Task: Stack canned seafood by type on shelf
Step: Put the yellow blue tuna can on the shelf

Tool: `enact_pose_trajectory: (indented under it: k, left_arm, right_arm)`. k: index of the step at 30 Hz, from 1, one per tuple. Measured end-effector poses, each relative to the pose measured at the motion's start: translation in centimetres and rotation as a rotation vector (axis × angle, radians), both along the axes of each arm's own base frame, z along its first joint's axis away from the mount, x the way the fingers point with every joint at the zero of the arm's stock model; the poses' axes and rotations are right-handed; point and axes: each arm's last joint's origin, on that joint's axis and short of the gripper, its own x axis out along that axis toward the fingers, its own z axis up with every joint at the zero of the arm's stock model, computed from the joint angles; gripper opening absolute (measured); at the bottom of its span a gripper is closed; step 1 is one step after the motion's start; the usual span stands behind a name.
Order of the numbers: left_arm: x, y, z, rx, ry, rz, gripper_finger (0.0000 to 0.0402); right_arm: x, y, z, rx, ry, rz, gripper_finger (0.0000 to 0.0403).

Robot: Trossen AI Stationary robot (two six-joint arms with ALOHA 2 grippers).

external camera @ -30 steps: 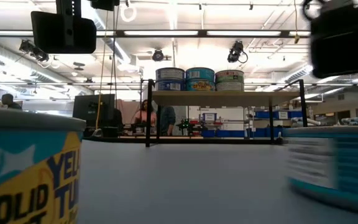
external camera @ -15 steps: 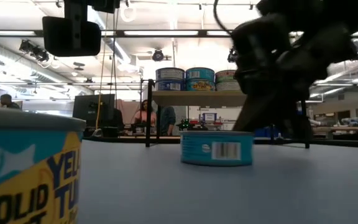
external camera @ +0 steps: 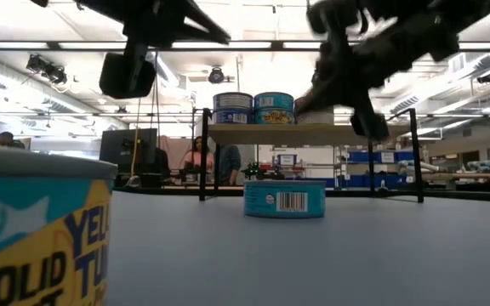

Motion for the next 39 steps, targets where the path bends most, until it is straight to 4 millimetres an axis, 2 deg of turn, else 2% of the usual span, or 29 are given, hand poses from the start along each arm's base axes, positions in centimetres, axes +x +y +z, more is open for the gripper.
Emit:
enact_pose_trajectory:
  k: [2, 4, 9, 11, 14, 17, 21, 25, 31, 36, 39]
  left_arm:
    - [0.1, 0.5, -0.1, -0.021, 0.014, 0.028, 0.0005]
    - [0.3, 1.0, -0.3, -0.039, 0.030, 0.042, 0.0005]
    - [0.5, 2.1, -0.8, -0.080, -0.007, 0.016, 0.0002]
    - [0.1, 2.7, -1.7, -0.108, -0.055, 0.021, 0.0002]
    - [-1.2, 3.6, -3.8, -0.193, -0.103, 0.062, 0.0001]
    - [-2.9, 4.2, -5.9, -0.263, -0.117, 0.123, 0.0001]
    - [-4.2, 4.8, -6.9, -0.337, -0.176, 0.191, 0.0001]
    - [-4.2, 4.8, -6.6, -0.344, -0.212, 0.197, 0.0001]
    - [-3.9, 4.7, -6.2, -0.324, -0.224, 0.189, 0.0002]
    - [-3.8, 4.7, -6.1, -0.324, -0.222, 0.190, 0.0004]
    - [-2.8, 4.3, -5.6, -0.316, -0.199, 0.188, 0.0002]
  right_arm:
    - [-0.2, -0.1, 1.3, 0.008, -0.064, -0.018, 0.0010]
    - [-0.6, 0.0, 1.7, 0.022, -0.098, -0.042, 0.0014]
    - [-2.1, 0.0, 0.3, 0.152, -0.260, -0.045, 0.0014]
    - [-2.8, 0.3, -0.7, 0.197, -0.316, -0.046, 0.0007]
    - [-3.7, 0.9, -2.5, 0.227, -0.266, -0.054, 0.0003]
    - [-3.5, 1.7, -3.4, 0.227, -0.225, -0.044, 0.0004]
    - [-2.3, 2.5, -4.2, 0.223, -0.197, -0.017, 0.0002]
    - [-2.0, 2.7, -5.8, 0.227, -0.132, -0.027, 0.0002]
    - [-1.5, 2.9, -7.1, 0.256, -0.124, -0.019, 0.0001]
    - [-1.4, 2.9, -7.3, 0.260, -0.127, -0.022, 0.0000]
    - [-1.4, 2.8, -6.6, 0.255, -0.159, -0.017, 0.0000]
